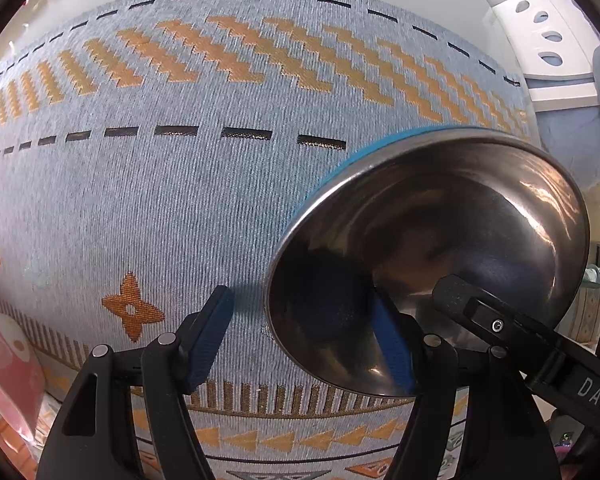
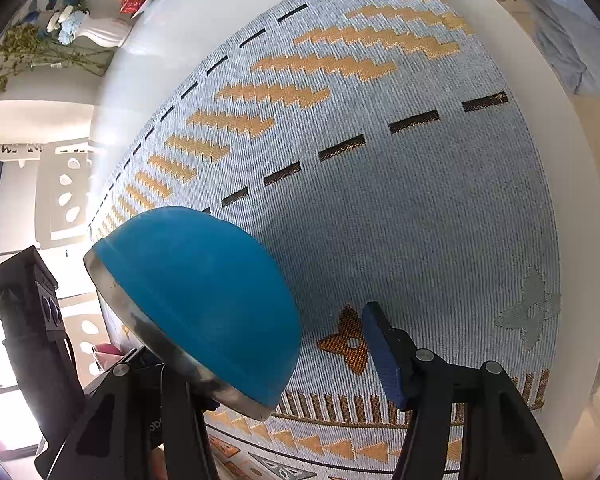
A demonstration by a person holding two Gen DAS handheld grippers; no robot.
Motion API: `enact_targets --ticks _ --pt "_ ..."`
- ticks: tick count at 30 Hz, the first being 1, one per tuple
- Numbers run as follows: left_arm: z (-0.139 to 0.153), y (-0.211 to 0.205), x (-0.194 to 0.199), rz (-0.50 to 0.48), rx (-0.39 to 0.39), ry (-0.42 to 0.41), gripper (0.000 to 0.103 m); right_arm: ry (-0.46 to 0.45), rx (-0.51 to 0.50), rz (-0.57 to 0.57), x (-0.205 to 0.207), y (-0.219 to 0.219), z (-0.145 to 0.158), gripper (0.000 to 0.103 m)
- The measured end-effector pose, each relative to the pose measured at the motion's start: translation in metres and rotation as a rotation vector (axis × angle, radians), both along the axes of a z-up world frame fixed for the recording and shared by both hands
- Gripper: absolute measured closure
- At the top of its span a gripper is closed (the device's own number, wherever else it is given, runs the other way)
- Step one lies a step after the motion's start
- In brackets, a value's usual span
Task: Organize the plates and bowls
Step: 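Carry the blue steel bowl with both grippers toward the pink-and-teal bowl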
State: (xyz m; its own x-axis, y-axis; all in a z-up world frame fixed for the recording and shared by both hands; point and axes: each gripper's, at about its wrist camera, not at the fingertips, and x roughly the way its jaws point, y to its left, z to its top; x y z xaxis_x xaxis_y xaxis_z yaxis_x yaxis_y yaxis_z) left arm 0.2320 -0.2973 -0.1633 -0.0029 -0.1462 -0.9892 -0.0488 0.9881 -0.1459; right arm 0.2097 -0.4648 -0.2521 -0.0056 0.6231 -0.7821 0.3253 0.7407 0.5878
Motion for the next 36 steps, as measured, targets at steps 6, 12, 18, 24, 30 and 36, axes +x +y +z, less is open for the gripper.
enact_targets --ticks 6,12,18,24,30,36 --pt "0.001 0.005 -0.017 0.022 -0.029 0.022 0.053 0.036 0.016 0.07 -0.003 0.016 0.002 0.089" --pt "0.004 0.025 -0.031 0.076 -0.041 0.013 0.065 0.027 -0.01 0.124 -0.023 0.037 0.009 0.088" --pt "0.005 0.04 -0.051 0.071 -0.006 0.013 0.068 0.042 -0.003 0.171 -0.04 0.063 0.013 0.088" --pt "0.005 0.065 -0.083 0.086 0.016 0.005 0.068 0.04 -0.009 0.226 -0.062 0.096 0.02 0.088" --pt "0.003 0.1 -0.109 0.147 -0.013 0.019 0.068 0.055 0.013 0.243 -0.082 0.122 0.02 0.087" --pt "0.018 0.115 -0.115 0.148 0.005 -0.015 0.068 0.049 0.002 0.238 -0.094 0.132 0.025 0.086"
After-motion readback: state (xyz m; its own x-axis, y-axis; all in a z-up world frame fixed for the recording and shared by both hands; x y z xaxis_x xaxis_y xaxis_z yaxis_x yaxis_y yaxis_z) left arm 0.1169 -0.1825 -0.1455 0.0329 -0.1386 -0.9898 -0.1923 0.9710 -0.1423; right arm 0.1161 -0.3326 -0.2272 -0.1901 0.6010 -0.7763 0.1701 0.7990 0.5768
